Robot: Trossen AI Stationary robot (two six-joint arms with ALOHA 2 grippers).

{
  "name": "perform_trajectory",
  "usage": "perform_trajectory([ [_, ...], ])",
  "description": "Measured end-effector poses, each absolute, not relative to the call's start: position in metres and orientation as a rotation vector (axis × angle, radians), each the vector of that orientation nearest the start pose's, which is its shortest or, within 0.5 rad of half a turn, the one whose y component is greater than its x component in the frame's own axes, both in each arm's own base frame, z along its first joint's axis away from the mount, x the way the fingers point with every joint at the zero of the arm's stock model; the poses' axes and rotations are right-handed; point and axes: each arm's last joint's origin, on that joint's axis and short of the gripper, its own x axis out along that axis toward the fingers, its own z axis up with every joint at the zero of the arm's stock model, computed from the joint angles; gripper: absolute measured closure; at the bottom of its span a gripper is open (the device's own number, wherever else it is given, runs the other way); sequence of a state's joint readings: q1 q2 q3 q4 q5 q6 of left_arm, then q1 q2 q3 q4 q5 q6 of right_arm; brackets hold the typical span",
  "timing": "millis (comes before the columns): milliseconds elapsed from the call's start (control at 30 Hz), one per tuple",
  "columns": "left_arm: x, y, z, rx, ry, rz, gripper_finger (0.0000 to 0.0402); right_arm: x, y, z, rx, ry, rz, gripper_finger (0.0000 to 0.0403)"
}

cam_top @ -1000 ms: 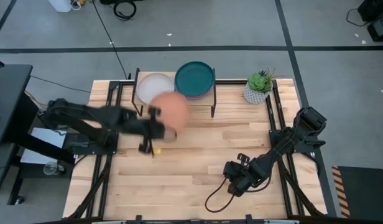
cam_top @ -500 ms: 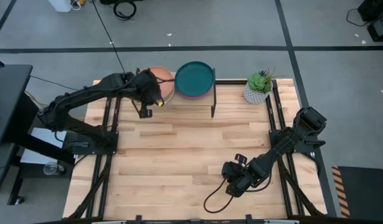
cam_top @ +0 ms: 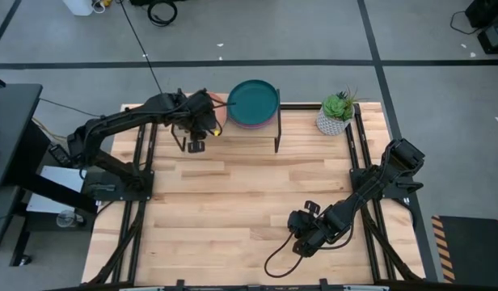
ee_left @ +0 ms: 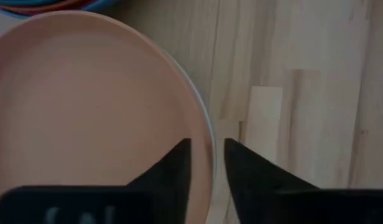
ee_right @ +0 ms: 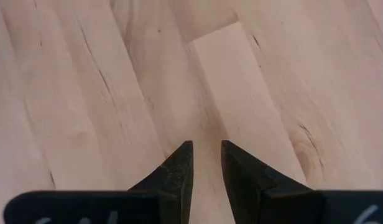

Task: Place and stack plates onto a shelf
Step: Stack the brown plate on top of the gray plate on the shelf, then return to Home Position

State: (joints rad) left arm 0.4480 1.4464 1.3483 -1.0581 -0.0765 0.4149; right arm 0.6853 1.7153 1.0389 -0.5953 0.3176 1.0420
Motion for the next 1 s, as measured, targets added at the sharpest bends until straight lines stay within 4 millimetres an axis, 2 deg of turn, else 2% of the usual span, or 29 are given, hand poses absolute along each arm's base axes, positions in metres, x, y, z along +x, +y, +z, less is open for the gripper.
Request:
perform_trajectory([
  [133,0.246,0.120,0.314,0.151,1.216,0.213,0.0257,0.249,0.192,0.167,0.310,1.112,-0.282,0.0314],
  [233,0.242,0.118,0.322,0.173,1.175,0.219,0.0240,0.249,0.192,0.167,0.306,1.112,-0.279,0.0314],
  [467,0.234,0.117,0.344,0.107,0.949,0.145,0.0244,0.250,0.191,0.167,0.276,1.112,-0.266,0.0314],
  [633,0.238,0.090,0.355,0.076,0.816,0.014,0.0256,0.254,0.184,0.172,0.176,1.046,-0.280,0.0314],
  [800,0.241,0.051,0.340,0.132,0.714,-0.073,0.0260,0.263,0.160,0.193,0.137,0.990,-0.275,0.0321],
  [1000,0.222,0.018,0.308,0.165,0.649,-0.089,0.0260,0.266,0.127,0.226,0.068,0.907,-0.236,0.0335],
])
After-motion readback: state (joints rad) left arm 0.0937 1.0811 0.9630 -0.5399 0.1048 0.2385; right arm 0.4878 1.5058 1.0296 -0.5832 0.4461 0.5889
